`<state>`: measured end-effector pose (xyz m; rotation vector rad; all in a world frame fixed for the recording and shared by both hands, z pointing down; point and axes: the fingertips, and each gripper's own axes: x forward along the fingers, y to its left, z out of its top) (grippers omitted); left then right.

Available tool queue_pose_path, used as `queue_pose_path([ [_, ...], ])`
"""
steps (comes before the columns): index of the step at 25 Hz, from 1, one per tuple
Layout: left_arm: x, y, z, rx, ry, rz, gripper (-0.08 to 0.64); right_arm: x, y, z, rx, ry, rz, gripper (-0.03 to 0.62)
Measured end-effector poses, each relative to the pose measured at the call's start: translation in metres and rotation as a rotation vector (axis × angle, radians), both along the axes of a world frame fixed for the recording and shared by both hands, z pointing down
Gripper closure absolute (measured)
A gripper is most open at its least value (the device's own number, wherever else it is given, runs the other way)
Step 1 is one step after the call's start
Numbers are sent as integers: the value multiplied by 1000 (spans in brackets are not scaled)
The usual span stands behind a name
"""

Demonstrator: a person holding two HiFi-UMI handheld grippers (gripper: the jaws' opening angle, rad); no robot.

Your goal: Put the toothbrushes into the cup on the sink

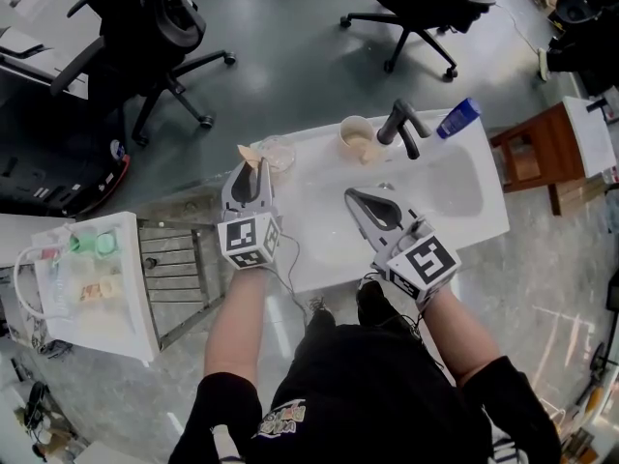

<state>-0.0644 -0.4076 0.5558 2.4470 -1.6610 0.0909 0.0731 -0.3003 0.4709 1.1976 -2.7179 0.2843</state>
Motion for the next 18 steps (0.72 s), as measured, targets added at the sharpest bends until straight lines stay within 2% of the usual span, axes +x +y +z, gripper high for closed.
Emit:
queue_pose_path([
  [8, -4, 13, -8, 9, -5, 13, 431, -4, 8, -6, 17, -8, 9, 586],
  [18, -20, 37, -44, 70, -10, 31, 416, -11, 19, -19, 42, -12, 47, 586],
])
